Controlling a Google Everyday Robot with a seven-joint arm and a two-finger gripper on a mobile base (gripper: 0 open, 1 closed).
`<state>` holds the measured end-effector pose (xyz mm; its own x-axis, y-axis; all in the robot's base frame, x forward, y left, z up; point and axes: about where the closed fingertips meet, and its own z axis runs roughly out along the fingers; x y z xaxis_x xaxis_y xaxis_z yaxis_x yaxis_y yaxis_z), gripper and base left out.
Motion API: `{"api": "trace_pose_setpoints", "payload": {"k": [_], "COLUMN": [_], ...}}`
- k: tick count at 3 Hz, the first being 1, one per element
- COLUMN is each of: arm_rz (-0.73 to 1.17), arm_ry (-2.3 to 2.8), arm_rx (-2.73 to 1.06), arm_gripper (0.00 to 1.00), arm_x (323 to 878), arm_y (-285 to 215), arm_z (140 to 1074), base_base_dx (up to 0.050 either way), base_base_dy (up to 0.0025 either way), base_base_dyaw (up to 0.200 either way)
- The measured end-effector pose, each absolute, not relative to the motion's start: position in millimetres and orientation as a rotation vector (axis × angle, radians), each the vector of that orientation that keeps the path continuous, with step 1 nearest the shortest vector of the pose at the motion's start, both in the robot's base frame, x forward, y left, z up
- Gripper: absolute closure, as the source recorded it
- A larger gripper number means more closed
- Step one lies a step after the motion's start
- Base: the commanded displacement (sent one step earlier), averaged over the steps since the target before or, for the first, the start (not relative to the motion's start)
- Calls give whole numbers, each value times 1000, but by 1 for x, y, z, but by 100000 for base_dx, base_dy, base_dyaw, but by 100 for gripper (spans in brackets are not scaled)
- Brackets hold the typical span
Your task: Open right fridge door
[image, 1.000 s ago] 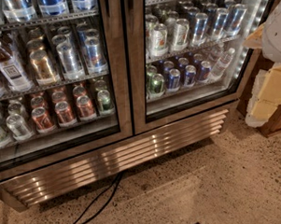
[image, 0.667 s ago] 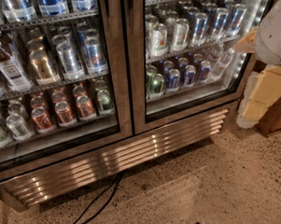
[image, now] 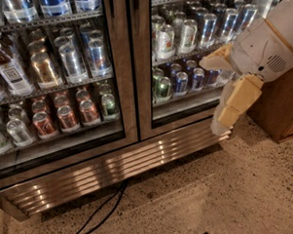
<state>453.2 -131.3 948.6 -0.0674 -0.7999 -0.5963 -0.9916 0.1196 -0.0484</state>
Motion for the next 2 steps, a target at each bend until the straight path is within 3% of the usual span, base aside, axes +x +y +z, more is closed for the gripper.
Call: {"api": "trace_pose_setpoints", "payload": {"k": [2], "arm_rz": [614], "arm_ry": [1868], "arm_rx": [-1700], "arm_gripper": [0], "arm_x": [450], "arm_y": [-114], "arm_z": [957], "base_base_dx": [0], "base_base_dy": [0], "base_base_dyaw": [0]}}
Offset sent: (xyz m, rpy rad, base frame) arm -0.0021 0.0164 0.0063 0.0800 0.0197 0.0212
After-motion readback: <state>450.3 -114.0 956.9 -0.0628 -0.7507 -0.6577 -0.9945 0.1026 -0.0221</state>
